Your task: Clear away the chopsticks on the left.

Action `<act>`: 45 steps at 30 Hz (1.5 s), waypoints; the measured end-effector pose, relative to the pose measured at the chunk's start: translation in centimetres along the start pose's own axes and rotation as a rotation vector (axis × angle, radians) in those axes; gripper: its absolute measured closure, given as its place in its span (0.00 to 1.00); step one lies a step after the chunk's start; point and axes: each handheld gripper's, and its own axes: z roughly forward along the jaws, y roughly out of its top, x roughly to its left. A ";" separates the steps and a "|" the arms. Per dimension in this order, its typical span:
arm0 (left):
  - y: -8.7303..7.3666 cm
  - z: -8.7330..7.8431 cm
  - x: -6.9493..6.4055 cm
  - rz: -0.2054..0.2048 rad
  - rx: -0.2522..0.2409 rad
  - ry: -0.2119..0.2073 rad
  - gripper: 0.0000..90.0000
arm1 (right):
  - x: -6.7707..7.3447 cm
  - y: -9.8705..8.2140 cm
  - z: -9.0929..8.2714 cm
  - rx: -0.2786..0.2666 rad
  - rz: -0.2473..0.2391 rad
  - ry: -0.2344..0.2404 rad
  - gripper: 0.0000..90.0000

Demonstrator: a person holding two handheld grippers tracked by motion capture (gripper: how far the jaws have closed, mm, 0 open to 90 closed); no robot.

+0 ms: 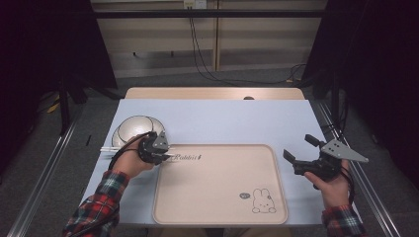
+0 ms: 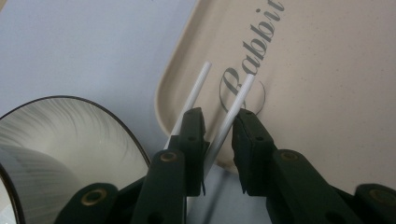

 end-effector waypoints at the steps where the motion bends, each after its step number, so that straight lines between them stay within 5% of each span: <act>1: 0.0 0.0 0.0 -0.002 0.000 -0.002 0.83 | 0.0 0.0 0.0 0.003 -0.003 -0.001 0.02; 10: -0.3 0.8 -0.2 -0.012 -0.007 -0.010 0.84 | 0.0 0.0 0.0 0.006 -0.002 -0.002 0.02; 13: -0.1 0.8 -0.2 -0.018 0.014 -0.018 0.92 | 0.0 0.0 0.0 0.005 -0.004 -0.003 0.02; 16: 0.1 0.3 -0.1 -0.144 -0.009 -0.034 0.96 | 0.0 0.0 0.0 0.006 -0.003 -0.004 0.02; 19: 0.4 -1.1 0.3 -0.212 -0.057 -0.023 0.97 | 0.0 0.0 0.0 0.005 -0.001 -0.001 0.02; 22: 0.8 -2.7 0.8 -0.284 -0.133 -0.013 0.97 | -0.1 0.0 0.0 0.000 -0.004 -0.001 0.02; 23: 0.9 -3.2 0.8 -0.360 -0.189 -0.018 0.97 | -0.1 0.0 0.0 0.001 0.000 0.000 0.02; 36: 1.3 -8.3 2.0 -0.552 -0.462 0.010 0.97 | 0.1 0.0 0.0 0.001 0.006 0.002 0.02; 45: 1.4 -9.8 2.0 -0.637 -0.568 0.020 0.97 | 0.0 -0.1 0.0 0.006 0.009 0.005 0.02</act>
